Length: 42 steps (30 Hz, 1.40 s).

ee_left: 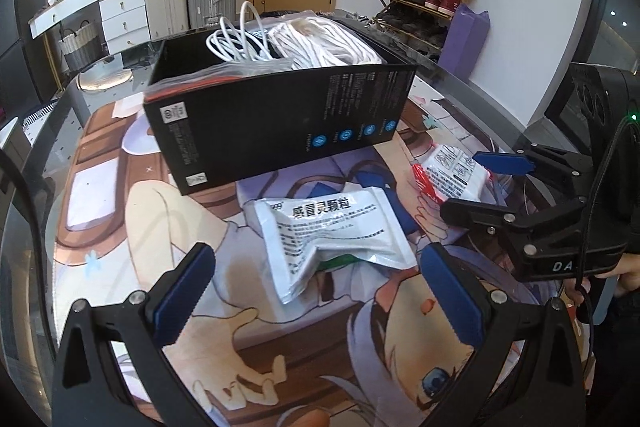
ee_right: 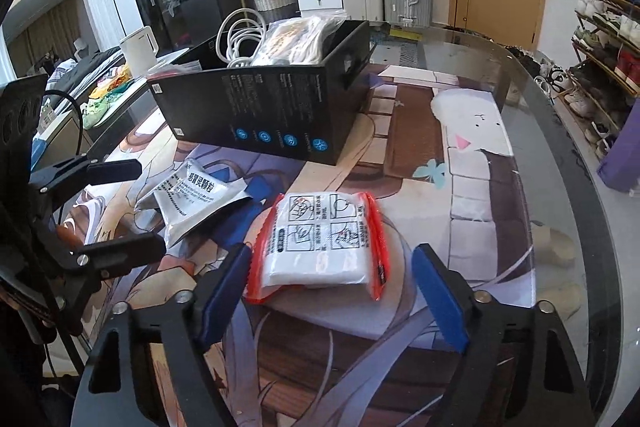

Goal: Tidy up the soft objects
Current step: 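Move the right gripper to the red-edged packet while the left approaches the white sachet, then grasp the red-edged white packet with the right gripper while the left grasps the white sachet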

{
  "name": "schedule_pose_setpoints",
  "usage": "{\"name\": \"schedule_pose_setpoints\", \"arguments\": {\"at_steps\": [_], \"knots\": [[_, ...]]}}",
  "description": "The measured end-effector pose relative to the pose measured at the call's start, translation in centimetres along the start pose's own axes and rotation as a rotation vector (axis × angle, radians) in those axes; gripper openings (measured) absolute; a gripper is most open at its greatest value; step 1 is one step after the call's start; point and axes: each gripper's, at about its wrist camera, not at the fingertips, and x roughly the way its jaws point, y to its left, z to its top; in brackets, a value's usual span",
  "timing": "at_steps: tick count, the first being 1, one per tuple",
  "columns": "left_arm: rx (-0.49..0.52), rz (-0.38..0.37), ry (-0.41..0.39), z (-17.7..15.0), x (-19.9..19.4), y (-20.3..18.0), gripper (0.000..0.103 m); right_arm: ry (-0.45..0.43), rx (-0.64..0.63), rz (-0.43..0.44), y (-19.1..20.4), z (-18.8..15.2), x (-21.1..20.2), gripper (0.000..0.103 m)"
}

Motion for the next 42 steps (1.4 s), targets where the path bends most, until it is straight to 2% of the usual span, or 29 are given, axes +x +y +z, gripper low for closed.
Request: {"name": "schedule_pose_setpoints", "arguments": {"at_steps": [5, 12, 26, 29, 32, 33, 36, 42], "knots": [[0.007, -0.021, 0.017, 0.6, 0.6, -0.9, 0.103, -0.006, -0.013, -0.006, 0.1, 0.0, -0.1, 0.074], [-0.003, 0.003, 0.068, 1.3, 2.0, -1.0, 0.103, -0.013, -0.034, -0.005, 0.2, -0.1, -0.3, 0.069], [0.009, 0.033, 0.079, 1.2, 2.1, -0.5, 0.101, -0.022, -0.05, -0.002, 0.6, -0.1, -0.1, 0.069], [0.005, 0.038, 0.062, 1.2, 2.0, -0.5, 0.092, -0.026, -0.058, -0.001, 0.9, -0.2, -0.2, 0.069], [0.015, 0.046, 0.046, 1.1, 1.7, -0.6, 0.079, -0.027, -0.065, 0.001, 1.1, -0.2, -0.2, 0.069], [0.019, 0.043, 0.04, 1.0, 1.6, -0.6, 0.071, -0.028, -0.066, 0.002, 1.2, -0.2, -0.2, 0.069], [0.027, 0.034, 0.028, 0.9, 1.3, -0.7, 0.061, -0.032, -0.072, -0.001, 1.4, -0.2, -0.4, 0.067], [0.033, 0.022, 0.013, 0.7, 0.9, -0.8, 0.053, -0.04, -0.077, 0.006, 1.5, -0.1, -0.6, 0.062]]}}
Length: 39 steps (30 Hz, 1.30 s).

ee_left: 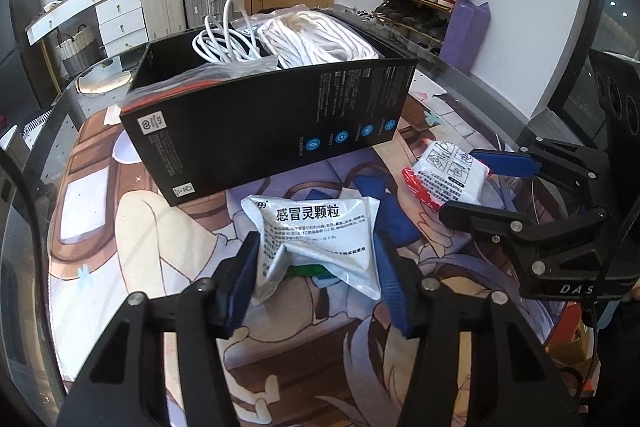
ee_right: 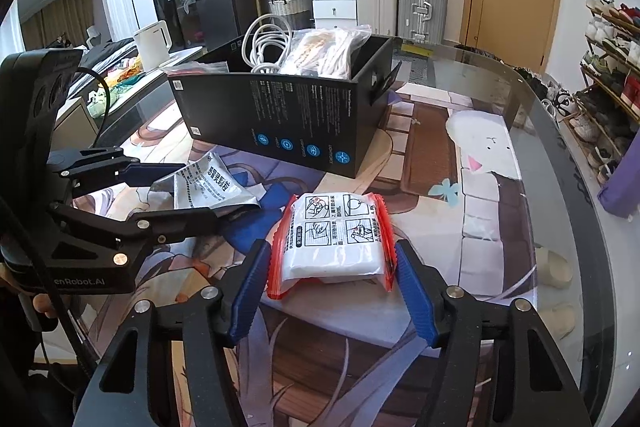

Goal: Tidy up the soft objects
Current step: 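Grasp the red-edged white packet with the right gripper while the left grasps the white sachet, then lift the white sachet and red-edged packet over the black box with both grippers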

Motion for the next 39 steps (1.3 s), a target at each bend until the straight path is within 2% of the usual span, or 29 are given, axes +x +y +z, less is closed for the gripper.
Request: {"name": "schedule_pose_setpoints", "arguments": {"at_steps": [10, 22, 39], "knots": [[0.003, -0.011, -0.056, -0.3, -1.9, 0.5, 0.052, -0.021, -0.024, 0.012, 0.2, 0.0, -0.4, 0.048], [-0.022, -0.008, -0.131, 0.1, -5.0, 1.6, 0.052, -0.099, -0.048, 0.039, 1.1, 0.8, -2.5, 0.047], [-0.082, 0.048, -0.225, 2.3, -7.6, 4.6, 0.052, -0.223, -0.042, 0.056, 1.8, 2.7, -6.3, 0.047]]}}
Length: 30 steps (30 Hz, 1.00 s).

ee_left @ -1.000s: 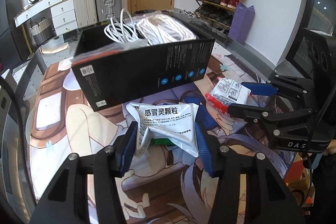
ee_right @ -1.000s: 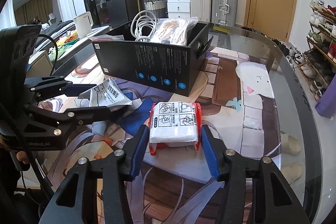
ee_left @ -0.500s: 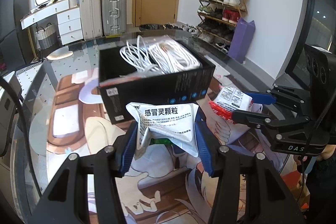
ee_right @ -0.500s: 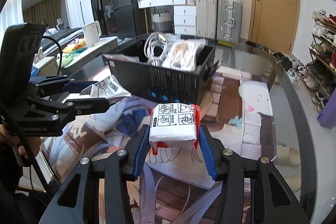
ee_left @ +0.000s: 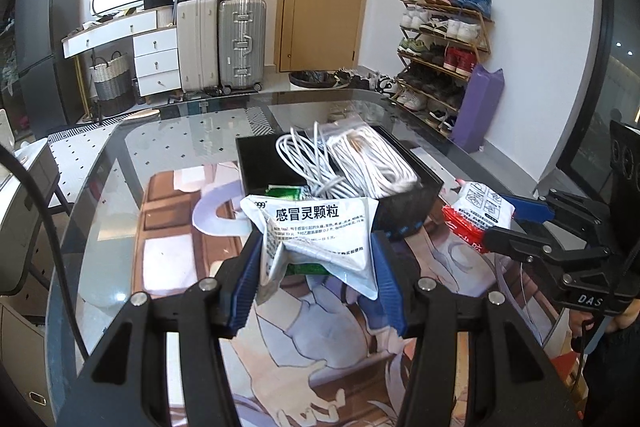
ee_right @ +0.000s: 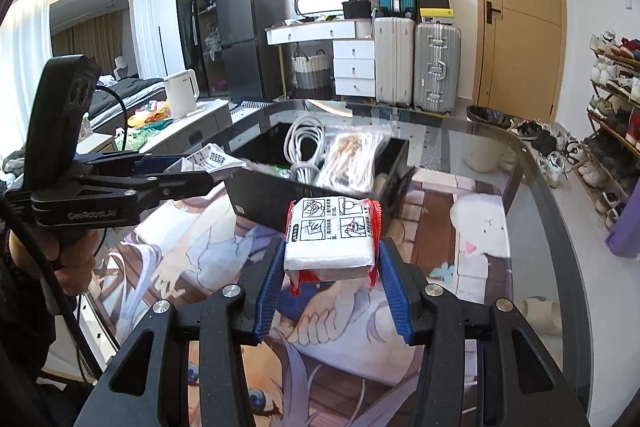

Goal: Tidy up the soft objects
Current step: 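Lift the white sachet and red-edged packet over the black box with both grippers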

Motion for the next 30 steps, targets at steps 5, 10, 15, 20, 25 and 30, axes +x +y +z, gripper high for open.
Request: {"name": "schedule_pose_setpoints", "arguments": {"at_steps": [5, 10, 15, 20, 25, 30], "knots": [[-0.007, 0.001, -0.014, 0.9, 0.3, 0.2, 0.052, -0.017, -0.019, 0.003, 0.5, 1.3, 0.2, 0.047], [-0.01, 0.008, -0.025, 2.1, 1.0, 0.4, 0.052, -0.027, -0.025, -0.005, 0.5, 2.4, 0.8, 0.047], [-0.032, 0.012, -0.021, 3.3, 2.4, 1.0, 0.052, -0.026, -0.021, -0.007, 0.1, 3.0, 1.7, 0.047], [-0.034, 0.017, -0.006, 3.8, 3.9, 1.3, 0.052, -0.021, -0.026, -0.01, -0.2, 3.8, 2.7, 0.047], [-0.026, 0.022, 0.008, 4.1, 5.0, 1.3, 0.052, -0.016, -0.024, -0.009, -0.4, 4.4, 3.5, 0.047], [-0.022, 0.024, 0.017, 4.2, 5.9, 1.3, 0.052, -0.008, -0.031, -0.003, -0.4, 5.0, 4.3, 0.047]]}}
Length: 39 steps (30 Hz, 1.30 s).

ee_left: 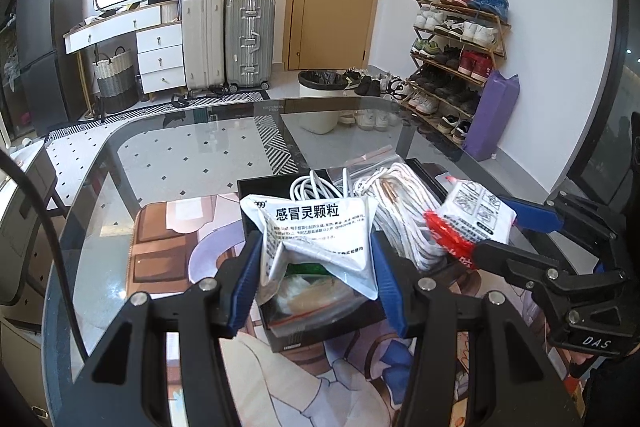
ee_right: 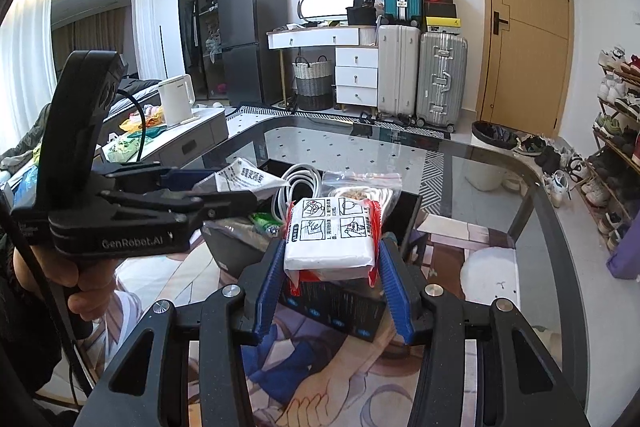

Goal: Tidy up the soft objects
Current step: 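Lift the white sachet and red-edged packet over the black box with both grippers, then lower both items into the box and open both grippers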

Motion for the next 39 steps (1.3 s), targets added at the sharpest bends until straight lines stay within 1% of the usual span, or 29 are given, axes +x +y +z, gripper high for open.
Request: {"name": "schedule_pose_setpoints", "arguments": {"at_steps": [4, 10, 19, 25, 34, 35, 38, 39], "knots": [[0.01, 0.0, 0.008, 0.2, 0.7, -0.1, 0.052, 0.005, -0.014, 0.004, 0.2, 0.6, 1.0, 0.047], [0.023, 0.005, 0.028, 0.1, 1.8, -0.3, 0.052, 0.035, -0.014, -0.004, -0.1, 1.4, 3.4, 0.047], [0.037, -0.011, 0.053, 0.3, 3.1, -0.3, 0.052, 0.065, -0.021, -0.007, -0.7, 1.9, 5.6, 0.047], [0.044, -0.021, 0.057, 0.5, 3.4, -0.3, 0.052, 0.075, -0.019, -0.008, -0.9, 1.8, 6.6, 0.047], [0.069, -0.016, 0.063, 0.4, 3.5, -0.5, 0.052, 0.075, -0.02, -0.006, -1.2, 1.5, 6.6, 0.047], [0.074, -0.012, 0.061, 0.3, 3.4, -0.6, 0.052, 0.074, -0.02, -0.009, -1.2, 1.4, 6.7, 0.048], [0.079, -0.008, 0.056, 0.1, 3.0, -0.7, 0.053, 0.065, -0.03, -0.02, -1.2, 1.2, 6.5, 0.055], [0.08, -0.007, 0.057, 0.1, 3.0, -0.7, 0.053, 0.055, -0.033, -0.023, -1.2, 1.2, 6.3, 0.059]]}}
